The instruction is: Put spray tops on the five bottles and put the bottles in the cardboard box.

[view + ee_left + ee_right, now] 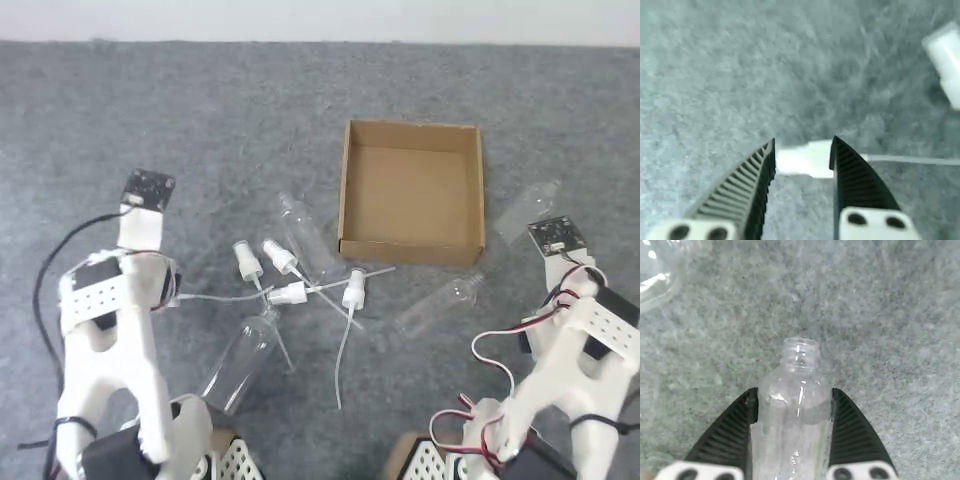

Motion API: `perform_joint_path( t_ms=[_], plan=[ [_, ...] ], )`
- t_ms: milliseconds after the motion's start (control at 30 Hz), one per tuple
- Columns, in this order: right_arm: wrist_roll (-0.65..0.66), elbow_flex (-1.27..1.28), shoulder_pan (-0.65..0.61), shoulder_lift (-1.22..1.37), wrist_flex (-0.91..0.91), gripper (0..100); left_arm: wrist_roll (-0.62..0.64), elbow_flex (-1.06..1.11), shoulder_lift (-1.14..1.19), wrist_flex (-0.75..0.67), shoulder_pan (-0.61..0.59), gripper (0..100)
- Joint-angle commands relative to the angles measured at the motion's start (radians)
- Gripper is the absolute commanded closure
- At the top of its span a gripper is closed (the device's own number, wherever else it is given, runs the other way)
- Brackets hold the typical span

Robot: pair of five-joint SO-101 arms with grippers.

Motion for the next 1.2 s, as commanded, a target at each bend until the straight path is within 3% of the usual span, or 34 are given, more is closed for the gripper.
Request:
perform_joint_path(
  t_ms=[0,300,467,600,800,1000,1167],
  plan=[
    [0.017,-0.006,-0.004,-0.047,-0.018,99.1,0.012,-0.124,-0.046,0.086,0.002,83],
    [0.017,-0.006,-0.004,-0.048,-0.016,99.1,0.106,-0.473,-0.046,0.539,-0.003,83],
    [0.017,-0.006,-0.007,-0.048,-0.016,99.1,0.152,-0.532,-0.066,0.651,-0.057,83],
    [0.009,-0.006,-0.010,-0.045,-0.018,98.9,0.216,-0.467,-0.178,0.649,-0.169,74],
    [0.009,-0.005,-0.008,-0.038,-0.010,98.9,0.338,-0.239,-0.252,0.519,-0.117,71],
    [0.011,-0.003,-0.002,-0.038,-0.016,99.1,0.476,-0.110,-0.101,0.284,-0.032,71],
    [0.011,0.048,-0.010,-0.047,-0.019,99.0,0.508,-0.111,0.101,0.192,-0.035,71]
  ],
)
